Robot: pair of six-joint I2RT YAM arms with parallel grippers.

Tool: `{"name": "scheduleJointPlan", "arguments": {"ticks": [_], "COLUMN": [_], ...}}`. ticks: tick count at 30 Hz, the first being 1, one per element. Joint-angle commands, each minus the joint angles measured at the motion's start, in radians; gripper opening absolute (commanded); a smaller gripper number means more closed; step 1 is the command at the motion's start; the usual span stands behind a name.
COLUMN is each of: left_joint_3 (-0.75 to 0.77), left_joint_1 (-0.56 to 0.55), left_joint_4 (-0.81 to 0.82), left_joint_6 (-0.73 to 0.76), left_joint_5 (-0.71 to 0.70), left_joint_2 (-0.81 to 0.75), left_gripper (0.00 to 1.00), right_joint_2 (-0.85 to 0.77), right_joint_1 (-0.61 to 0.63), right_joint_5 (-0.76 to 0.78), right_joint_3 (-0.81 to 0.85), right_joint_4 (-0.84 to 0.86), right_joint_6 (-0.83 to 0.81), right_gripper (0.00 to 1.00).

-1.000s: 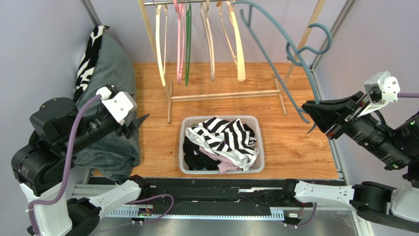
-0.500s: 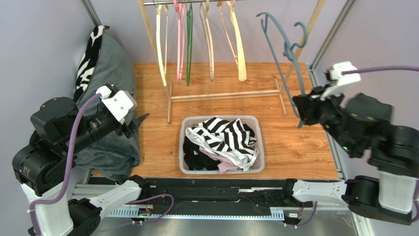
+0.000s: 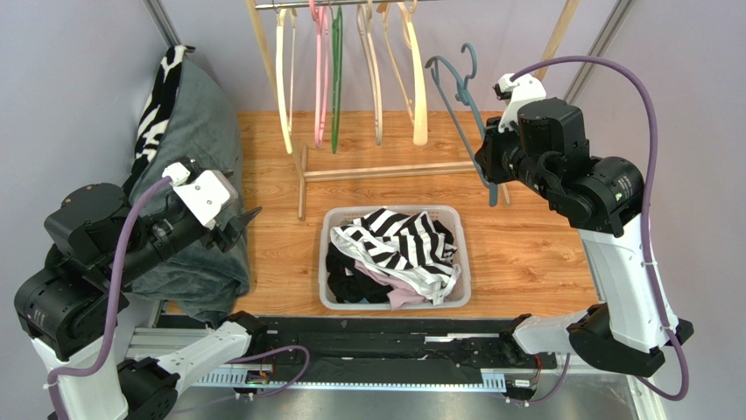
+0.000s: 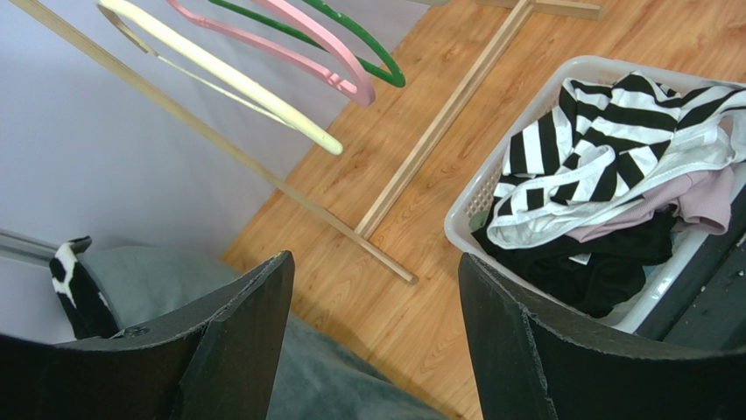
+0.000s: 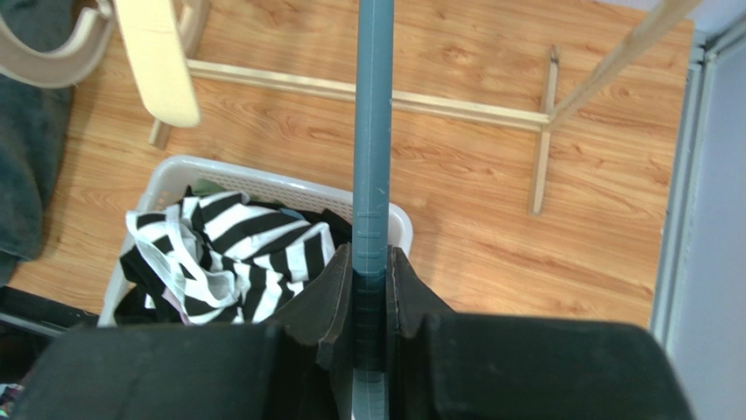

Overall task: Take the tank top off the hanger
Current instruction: Place the hanger at the clothesline.

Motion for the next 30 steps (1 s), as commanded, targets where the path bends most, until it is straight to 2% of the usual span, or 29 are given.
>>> {"name": "scheduleJointPlan", "arguments": {"ticks": [1,9,20,21,30], "left_joint_3": [-0.022,-0.026,-0.042,-0.042,-0.033], "left_joint_1": [0.006,0.006,0.006,0.006,0.006], "left_joint_4": [0.026,0.015,0.009,0.009,0.003], "left_joint_6": [-0.026,-0.025,-0.014,-0.015,-0.012], "left_joint_5": [0.013,0.031,0.036,0.039,0.035], "left_joint_2": [-0.001,0.002,-0.015,-0.015,-0.012], "left_gripper": [0.77,0.77,0.77,0.77,0.77], "right_joint_2": [-0.003,0.158,0.255,0.259,0.312], "right_joint_1": [-0.027,-0.171,-0.242,-0.255,-0.323], "right_joint_5": [-0.069,-0.217,-0.293,-0.336,-0.418], "right_joint_3": [0.012,0.256,0.360,0.377,0.391], "right_joint_4": [0.140,0.150,0.212,0.217,0.246], "right_joint_6": [0.005,0.039,0.069,0.075,0.091], "right_gripper": [0.00,0.00,0.00,0.00,0.00]}}
